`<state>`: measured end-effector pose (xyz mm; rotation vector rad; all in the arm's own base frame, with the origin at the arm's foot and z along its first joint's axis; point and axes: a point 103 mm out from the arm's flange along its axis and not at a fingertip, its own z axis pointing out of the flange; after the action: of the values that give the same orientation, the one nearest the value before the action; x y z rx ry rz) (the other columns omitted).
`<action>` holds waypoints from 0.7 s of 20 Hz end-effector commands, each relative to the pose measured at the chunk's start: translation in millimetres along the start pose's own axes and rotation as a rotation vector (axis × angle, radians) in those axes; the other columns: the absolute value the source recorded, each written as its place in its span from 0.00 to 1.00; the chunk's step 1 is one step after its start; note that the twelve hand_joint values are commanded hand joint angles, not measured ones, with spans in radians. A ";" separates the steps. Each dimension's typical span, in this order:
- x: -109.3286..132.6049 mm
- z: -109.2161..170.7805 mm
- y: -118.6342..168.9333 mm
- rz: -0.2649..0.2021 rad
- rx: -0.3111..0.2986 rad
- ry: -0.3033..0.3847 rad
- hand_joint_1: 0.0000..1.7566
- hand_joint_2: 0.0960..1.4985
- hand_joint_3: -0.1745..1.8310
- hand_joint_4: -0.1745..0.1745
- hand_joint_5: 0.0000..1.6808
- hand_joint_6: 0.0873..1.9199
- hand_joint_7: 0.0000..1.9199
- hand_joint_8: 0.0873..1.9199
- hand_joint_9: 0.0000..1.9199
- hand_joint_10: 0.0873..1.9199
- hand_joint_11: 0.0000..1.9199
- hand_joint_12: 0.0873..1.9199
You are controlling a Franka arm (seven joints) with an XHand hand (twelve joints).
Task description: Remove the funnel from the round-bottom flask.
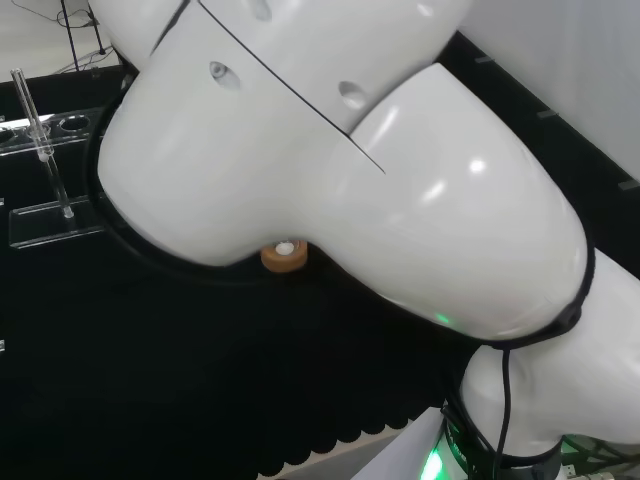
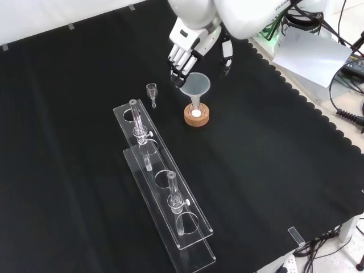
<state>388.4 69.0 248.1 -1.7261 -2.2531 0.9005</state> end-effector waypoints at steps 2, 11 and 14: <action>-0.5 2.6 11.2 0.003 0.048 -0.031 0.39 0.38 0.33 0.29 0.04 0.00 0.00 0.26 0.12 0.37 0.16 0.74; -5.5 13.2 20.7 0.007 0.052 -0.052 0.40 0.38 0.33 0.29 0.05 0.00 0.00 0.26 0.12 0.37 0.15 0.74; -6.3 15.6 23.0 0.006 0.056 -0.056 0.40 0.38 0.33 0.29 0.05 0.00 0.00 0.26 0.12 0.37 0.15 0.74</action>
<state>399.8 64.5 232.2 -1.7115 -2.2360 0.9953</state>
